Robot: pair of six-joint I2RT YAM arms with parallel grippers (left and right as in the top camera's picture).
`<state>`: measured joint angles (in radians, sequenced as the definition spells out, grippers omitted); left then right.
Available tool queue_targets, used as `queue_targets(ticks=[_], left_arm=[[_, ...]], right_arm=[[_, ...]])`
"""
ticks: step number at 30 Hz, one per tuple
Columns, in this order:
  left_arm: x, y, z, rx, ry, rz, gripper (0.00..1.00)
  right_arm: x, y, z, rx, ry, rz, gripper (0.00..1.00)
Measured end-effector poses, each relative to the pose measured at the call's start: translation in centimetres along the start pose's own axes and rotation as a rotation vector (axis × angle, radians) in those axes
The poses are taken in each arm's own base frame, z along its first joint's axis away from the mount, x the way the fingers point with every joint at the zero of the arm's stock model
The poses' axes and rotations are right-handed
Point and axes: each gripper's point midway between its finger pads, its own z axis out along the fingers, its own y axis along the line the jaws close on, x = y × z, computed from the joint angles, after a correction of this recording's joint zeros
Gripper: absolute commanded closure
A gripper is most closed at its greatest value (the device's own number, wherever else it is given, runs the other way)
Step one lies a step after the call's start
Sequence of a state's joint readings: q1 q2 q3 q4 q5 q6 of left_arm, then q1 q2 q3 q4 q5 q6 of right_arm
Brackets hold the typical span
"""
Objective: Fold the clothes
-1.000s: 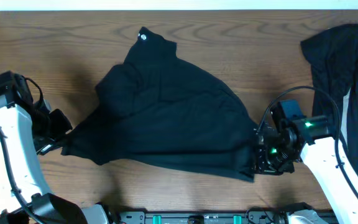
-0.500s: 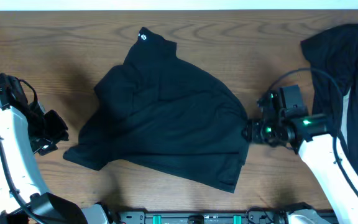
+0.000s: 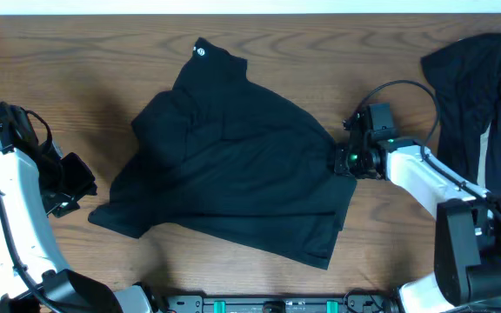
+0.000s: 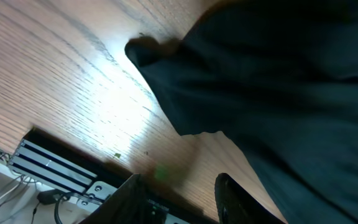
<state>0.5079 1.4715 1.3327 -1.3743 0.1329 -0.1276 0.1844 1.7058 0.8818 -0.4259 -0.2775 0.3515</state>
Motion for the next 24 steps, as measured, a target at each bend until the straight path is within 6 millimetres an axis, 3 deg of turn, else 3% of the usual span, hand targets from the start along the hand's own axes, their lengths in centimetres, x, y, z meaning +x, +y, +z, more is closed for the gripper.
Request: queue_targets(ticks=[6, 11, 14, 15, 17, 24], left_arm=[[0.1, -0.3, 0.0, 0.009, 0.003, 0.004, 0.6], [0.0, -1.8, 0.1, 0.027, -0.011, 0.056, 0.61], [0.0, -3.5, 0.2, 0.051, -0.023, 0.124, 0.61], [0.1, -4.3, 0.2, 0.068, -0.026, 0.156, 0.61], [0.3, -6.2, 0.2, 0.114, -0.033, 0.238, 0.61], [2.4, -13.7, 0.2, 0.238, -0.076, 0.574, 0.6]], right_arm=[[-1.9, 1.1, 0.0, -0.052, -0.073, -0.023, 0.66], [-2.8, 1.6, -0.1, -0.072, -0.109, -0.034, 0.66], [-2.7, 1.6, -0.1, -0.071, -0.105, -0.032, 0.54], [-2.6, 1.5, -0.1, -0.069, -0.1, -0.032, 0.54], [-2.1, 1.3, 0.0, -0.059, -0.081, -0.017, 0.68], [-1.2, 0.6, 0.5, -0.035, -0.042, 0.023, 0.99]])
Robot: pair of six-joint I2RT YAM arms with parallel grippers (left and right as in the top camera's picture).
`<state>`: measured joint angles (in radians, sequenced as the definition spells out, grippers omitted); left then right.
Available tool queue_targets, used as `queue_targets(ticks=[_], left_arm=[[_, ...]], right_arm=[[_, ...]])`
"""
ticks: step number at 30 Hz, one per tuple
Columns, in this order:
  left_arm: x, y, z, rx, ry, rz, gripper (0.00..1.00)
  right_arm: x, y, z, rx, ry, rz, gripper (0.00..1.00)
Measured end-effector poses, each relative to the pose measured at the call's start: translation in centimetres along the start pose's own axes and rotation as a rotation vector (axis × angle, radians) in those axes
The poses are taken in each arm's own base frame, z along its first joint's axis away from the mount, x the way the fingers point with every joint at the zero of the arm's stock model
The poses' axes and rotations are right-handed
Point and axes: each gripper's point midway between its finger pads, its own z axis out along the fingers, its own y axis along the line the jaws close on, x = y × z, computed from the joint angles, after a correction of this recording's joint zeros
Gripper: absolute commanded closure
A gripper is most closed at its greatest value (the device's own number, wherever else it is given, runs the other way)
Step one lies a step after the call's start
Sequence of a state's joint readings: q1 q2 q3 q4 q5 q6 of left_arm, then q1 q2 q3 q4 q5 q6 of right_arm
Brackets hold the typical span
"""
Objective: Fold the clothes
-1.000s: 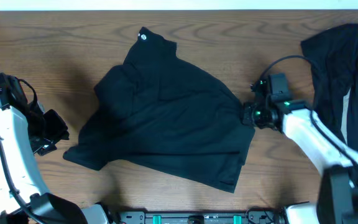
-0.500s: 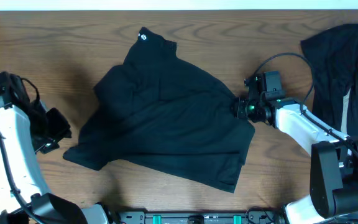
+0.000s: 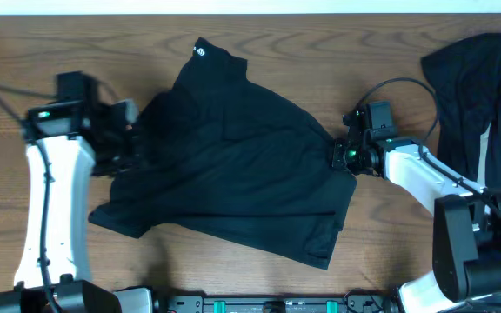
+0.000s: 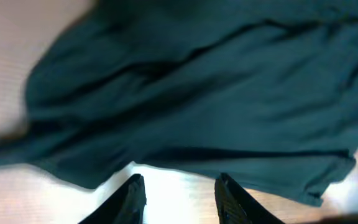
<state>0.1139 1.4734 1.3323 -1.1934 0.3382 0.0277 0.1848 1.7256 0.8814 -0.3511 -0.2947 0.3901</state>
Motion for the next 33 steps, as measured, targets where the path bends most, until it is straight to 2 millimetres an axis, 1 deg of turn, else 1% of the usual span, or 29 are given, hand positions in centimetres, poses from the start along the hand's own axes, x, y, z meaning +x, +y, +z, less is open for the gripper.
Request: queue_targets(ticks=[3, 5, 7, 8, 9, 11, 13, 14, 16, 18, 21, 22, 24, 26, 27, 28, 30, 31, 33], left_arm=[[-0.3, -2.5, 1.2, 0.029, 0.011, 0.1, 0.61], [-0.2, -3.6, 2.3, 0.04, 0.043, 0.141, 0.61], [0.1, -4.2, 3.7, 0.043, 0.093, 0.165, 0.62], [0.4, -4.5, 4.6, 0.043, 0.124, 0.175, 0.62], [0.6, -4.7, 5.4, 0.042, 0.152, 0.183, 0.62], [1.0, -4.9, 7.0, 0.038, 0.21, 0.195, 0.67], [1.5, -5.0, 8.5, 0.032, 0.266, 0.206, 0.72], [1.8, -5.0, 9.2, 0.029, 0.292, 0.209, 0.72], [2.3, -4.8, 10.6, 0.023, 0.343, 0.21, 0.73], [2.7, -4.6, 11.7, 0.017, 0.388, 0.206, 0.74], [3.2, -4.3, 13.0, 0.01, 0.434, 0.198, 0.74], [3.4, -4.2, 13.2, 0.008, 0.444, 0.195, 0.75], [3.3, -4.2, 13.4, 0.008, 0.445, 0.195, 0.74], [3.1, -4.2, 13.5, 0.009, 0.436, 0.198, 0.75], [3.1, -4.3, 13.5, 0.009, 0.436, 0.197, 0.75], [3.1, -4.3, 13.5, 0.009, 0.436, 0.197, 0.75], [3.2, -4.3, 13.4, 0.013, 0.439, 0.196, 0.76], [3.2, -4.5, 13.4, 0.022, 0.44, 0.194, 0.76], [3.2, -4.9, 13.4, 0.044, 0.438, 0.192, 0.78]], right_arm=[[-0.5, 0.2, 0.1, -0.008, -0.019, -0.005, 0.99], [-1.0, 0.3, 0.0, -0.016, -0.039, -0.009, 0.99], [-1.4, 0.2, -0.2, -0.019, -0.048, -0.003, 0.99], [-2.0, 0.0, -0.4, -0.019, -0.06, 0.001, 0.99], [-2.6, -0.1, -0.7, -0.02, -0.073, 0.002, 0.99], [-4.1, 0.0, -1.4, -0.025, -0.105, 0.001, 0.98], [-5.9, 0.0, -2.5, -0.028, -0.144, -0.002, 0.98], [-7.0, 0.1, -3.3, -0.031, -0.17, -0.003, 0.96], [-7.7, 0.1, -3.9, -0.033, -0.19, -0.008, 0.93], [-7.9, 0.1, -4.2, -0.031, -0.197, -0.017, 0.93], [-6.7, -0.3, -4.0, -0.013, -0.149, -0.014, 0.92], [-6.1, -0.6, -3.9, 0.0, -0.123, -0.007, 0.89], [-5.3, -1.1, -3.8, 0.026, -0.091, 0.002, 0.73], [-3.9, -1.8, -3.8, 0.056, -0.038, 0.014, 0.65], [-2.8, -2.1, -3.8, 0.068, 0.005, 0.026, 0.59], [-2.2, -2.2, -3.8, 0.072, 0.03, 0.024, 0.58], [-1.0, -2.4, -3.9, 0.076, 0.079, 0.015, 0.59], [-0.7, -2.4, -3.9, 0.077, 0.094, 0.012, 0.62], [-0.3, -2.5, -4.0, 0.077, 0.109, 0.001, 0.73]])
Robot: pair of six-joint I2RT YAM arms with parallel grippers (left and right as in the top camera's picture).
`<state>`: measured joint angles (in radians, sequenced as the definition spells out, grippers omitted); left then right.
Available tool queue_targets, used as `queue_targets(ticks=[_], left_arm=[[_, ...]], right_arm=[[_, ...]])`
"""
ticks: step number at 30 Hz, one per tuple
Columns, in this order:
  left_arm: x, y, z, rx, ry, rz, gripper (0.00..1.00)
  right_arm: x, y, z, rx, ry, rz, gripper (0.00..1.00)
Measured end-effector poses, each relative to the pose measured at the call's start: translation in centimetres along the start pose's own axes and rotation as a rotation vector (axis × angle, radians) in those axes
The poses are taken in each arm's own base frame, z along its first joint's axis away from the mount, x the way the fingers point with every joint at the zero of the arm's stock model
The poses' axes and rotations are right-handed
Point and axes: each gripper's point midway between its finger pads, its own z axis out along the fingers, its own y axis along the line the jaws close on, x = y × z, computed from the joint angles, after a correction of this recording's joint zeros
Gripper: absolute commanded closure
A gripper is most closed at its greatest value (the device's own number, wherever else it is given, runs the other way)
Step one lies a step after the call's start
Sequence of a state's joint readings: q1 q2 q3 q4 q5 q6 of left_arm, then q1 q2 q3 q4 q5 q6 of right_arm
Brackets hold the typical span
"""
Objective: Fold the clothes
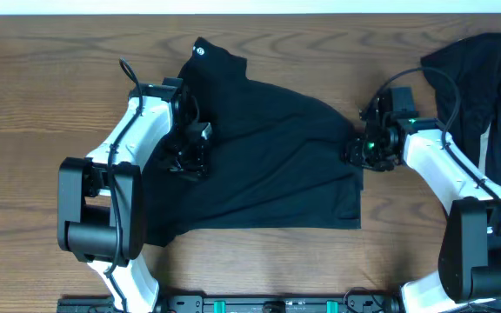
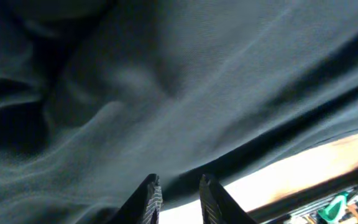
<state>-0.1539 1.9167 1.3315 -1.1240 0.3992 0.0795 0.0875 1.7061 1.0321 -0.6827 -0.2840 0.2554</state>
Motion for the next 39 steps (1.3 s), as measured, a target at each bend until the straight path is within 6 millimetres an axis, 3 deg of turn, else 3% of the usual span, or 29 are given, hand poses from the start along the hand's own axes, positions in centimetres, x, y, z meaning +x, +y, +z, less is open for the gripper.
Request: queue_targets(ticks=[2, 3, 7, 8, 10, 11, 15, 21, 26, 33, 39], left_arm=[[-0.1, -0.6, 0.0, 0.017, -0.007, 0.011, 0.78], [-0.1, -0.9, 0.0, 0.019, -0.01, 0.019, 0.78], [-0.1, -2.5, -0.4, 0.024, -0.035, 0.071, 0.78], [0.0, -3.0, -0.5, 0.026, -0.042, 0.085, 0.78], [0.1, -3.5, -0.6, 0.028, -0.046, 0.102, 0.78], [0.1, -3.6, -0.6, 0.026, -0.046, 0.107, 0.78], [0.1, -3.3, -0.5, -0.012, -0.045, 0.117, 0.78], [-1.3, -2.1, -0.6, -0.091, -0.099, 0.133, 0.78], [-2.4, -1.9, -0.8, -0.113, -0.144, 0.145, 0.77], [-2.9, -1.7, -0.9, -0.128, -0.163, 0.15, 0.77], [-3.3, -1.7, -0.9, -0.128, -0.177, 0.154, 0.76]], right_arm=[[0.1, 0.0, 0.0, -0.002, 0.005, -0.014, 0.74], [0.3, -0.1, 0.0, -0.004, 0.014, -0.009, 0.68], [1.5, -1.1, -0.3, 0.01, 0.065, 0.019, 0.59], [1.5, -1.4, -0.3, 0.019, 0.067, 0.021, 0.59], [1.5, -2.1, -0.5, 0.044, 0.064, 0.036, 0.75], [1.4, -2.5, -0.5, 0.052, 0.062, 0.048, 0.77], [2.1, -3.1, -0.9, 0.025, 0.096, 0.092, 0.74], [6.1, -1.5, -2.0, -0.097, 0.27, 0.1, 0.67], [8.7, -0.5, -2.5, -0.101, 0.376, 0.071, 0.65], [10.5, 0.7, -1.8, 0.008, 0.429, -0.009, 0.58], [10.7, 0.6, -0.6, 0.138, 0.387, -0.015, 0.57]])
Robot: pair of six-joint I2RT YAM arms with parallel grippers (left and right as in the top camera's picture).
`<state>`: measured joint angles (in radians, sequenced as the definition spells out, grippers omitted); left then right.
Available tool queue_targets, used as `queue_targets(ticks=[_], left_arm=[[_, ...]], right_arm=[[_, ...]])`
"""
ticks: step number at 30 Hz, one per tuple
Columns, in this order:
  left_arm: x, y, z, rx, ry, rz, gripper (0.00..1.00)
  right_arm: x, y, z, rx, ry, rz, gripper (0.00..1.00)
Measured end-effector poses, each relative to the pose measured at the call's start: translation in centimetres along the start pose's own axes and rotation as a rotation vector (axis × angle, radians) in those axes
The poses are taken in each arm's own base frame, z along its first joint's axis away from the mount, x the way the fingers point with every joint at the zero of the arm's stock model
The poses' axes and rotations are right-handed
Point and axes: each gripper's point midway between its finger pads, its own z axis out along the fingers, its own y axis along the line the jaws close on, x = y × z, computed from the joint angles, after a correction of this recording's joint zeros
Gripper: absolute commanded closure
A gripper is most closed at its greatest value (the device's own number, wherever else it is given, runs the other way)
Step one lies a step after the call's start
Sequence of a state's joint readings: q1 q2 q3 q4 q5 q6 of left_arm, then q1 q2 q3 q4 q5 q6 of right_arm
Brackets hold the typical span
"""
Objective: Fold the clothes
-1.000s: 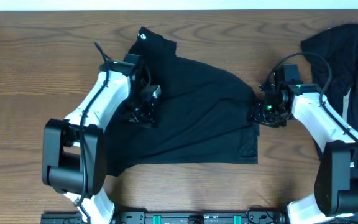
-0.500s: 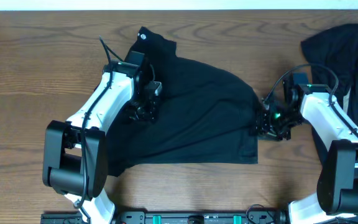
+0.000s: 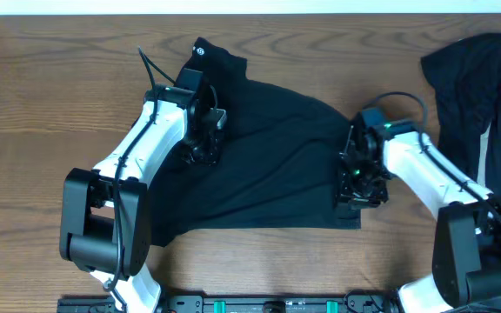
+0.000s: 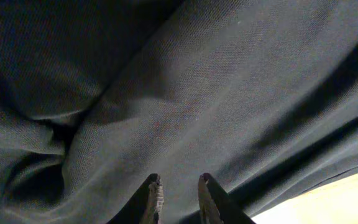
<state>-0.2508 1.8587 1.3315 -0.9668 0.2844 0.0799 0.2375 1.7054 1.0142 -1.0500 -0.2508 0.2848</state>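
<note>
A black shirt (image 3: 268, 174) lies spread on the wooden table (image 3: 50, 104), its collar at the top left. My left gripper (image 3: 205, 143) sits low on the shirt's upper left part. In the left wrist view its fingertips (image 4: 156, 190) stand a narrow gap apart with the dark cloth (image 4: 216, 93) pinched between them. My right gripper (image 3: 353, 187) rests on the shirt's right edge, pointing toward the lower right corner. It is dark against the dark cloth, so its jaws cannot be read.
A heap of dark clothes (image 3: 472, 78) lies at the back right, beside something white at the table's right edge. A black rail (image 3: 268, 304) runs along the front edge. Bare wood shows left of the shirt and in front of it.
My right gripper has moved from the upper part of the shirt's right edge down toward its lower right corner. My left gripper has shifted slightly right and back. The shirt's outline is unchanged.
At first the shirt lay rumpled and slanted, with my left gripper open off to its left and the right one at its right edge. Then the left gripper was at the shirt's left edge. Later the shirt was flatter with a straight hem, the left gripper narrowed on it.
</note>
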Motion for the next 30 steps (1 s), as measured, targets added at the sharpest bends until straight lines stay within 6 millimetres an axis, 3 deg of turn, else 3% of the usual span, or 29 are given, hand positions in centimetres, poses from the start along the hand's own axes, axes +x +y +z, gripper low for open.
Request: queue_targets(ticks=[7, 10, 12, 13, 16, 22, 30], left_arm=[[-0.2, 0.0, 0.0, -0.001, -0.01, 0.003, 0.76], [-0.3, 0.0, 0.0, -0.001, -0.013, 0.004, 0.76], [-0.3, 0.0, 0.0, -0.001, -0.013, 0.007, 0.76], [-0.3, 0.0, 0.0, -0.001, -0.013, 0.007, 0.76], [-0.3, 0.0, 0.0, -0.001, -0.014, 0.01, 0.76], [-0.6, 0.1, 0.3, -0.001, -0.015, 0.01, 0.76], [-0.1, 0.3, 1.1, -0.003, 0.007, 0.005, 0.76]], right_arm=[[0.8, -0.6, 3.0, 0.045, -0.015, 0.085, 0.62], [1.1, -0.9, 3.6, 0.047, -0.032, 0.125, 0.76], [1.2, -1.1, 3.6, 0.046, -0.049, 0.143, 0.97], [1.2, -1.1, 3.7, 0.047, -0.052, 0.154, 0.99], [1.8, -1.3, 3.7, 0.055, -0.029, 0.177, 0.98], [5.6, -2.6, 2.7, 0.137, 0.124, 0.217, 0.99], [6.7, -3.0, 1.1, 0.172, 0.145, 0.223, 0.89]])
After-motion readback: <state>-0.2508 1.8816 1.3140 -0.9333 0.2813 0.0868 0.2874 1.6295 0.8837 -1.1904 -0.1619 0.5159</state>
